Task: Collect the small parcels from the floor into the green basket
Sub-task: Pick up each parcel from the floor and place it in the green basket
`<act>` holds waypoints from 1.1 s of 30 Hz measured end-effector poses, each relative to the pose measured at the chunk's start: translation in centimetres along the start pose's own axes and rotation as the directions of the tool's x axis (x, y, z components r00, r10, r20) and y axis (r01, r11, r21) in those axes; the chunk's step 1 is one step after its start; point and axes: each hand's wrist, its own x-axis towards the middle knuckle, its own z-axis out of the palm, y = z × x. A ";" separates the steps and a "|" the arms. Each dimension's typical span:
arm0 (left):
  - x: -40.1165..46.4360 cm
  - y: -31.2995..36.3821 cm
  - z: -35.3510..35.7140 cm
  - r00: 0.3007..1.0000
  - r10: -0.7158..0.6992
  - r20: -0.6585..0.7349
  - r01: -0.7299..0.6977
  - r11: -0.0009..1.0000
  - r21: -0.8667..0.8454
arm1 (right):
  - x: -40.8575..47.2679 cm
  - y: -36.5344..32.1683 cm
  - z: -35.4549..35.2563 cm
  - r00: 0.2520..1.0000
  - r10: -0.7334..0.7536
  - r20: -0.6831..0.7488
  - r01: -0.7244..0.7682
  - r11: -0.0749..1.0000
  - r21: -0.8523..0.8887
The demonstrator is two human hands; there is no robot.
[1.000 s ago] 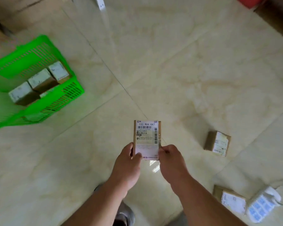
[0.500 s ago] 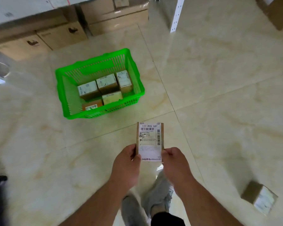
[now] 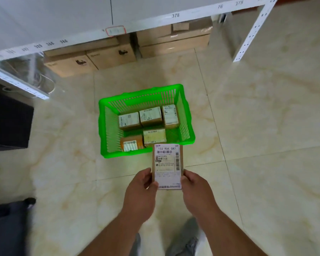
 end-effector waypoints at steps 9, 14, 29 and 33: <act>7.3 1.5 -5.8 0.998 -0.037 -0.053 0.037 0.999 0.002 | 6.9 -5.9 6.6 0.999 -0.044 -0.004 0.044 0.999 0.000; 13.0 1.1 -9.9 0.995 -0.087 -0.054 0.085 0.995 -0.043 | 11.3 -9.4 11.4 0.999 -0.047 -0.026 0.045 0.997 -0.058; 30.6 -5.1 -13.4 0.927 -0.343 0.149 0.343 0.939 0.028 | 24.6 -11.9 23.8 0.978 0.108 0.177 -0.034 0.926 -0.377; 31.5 -6.2 -12.2 0.920 -0.374 0.121 0.373 0.927 0.025 | 25.4 -11.2 25.1 0.953 0.159 0.259 -0.014 0.875 -0.484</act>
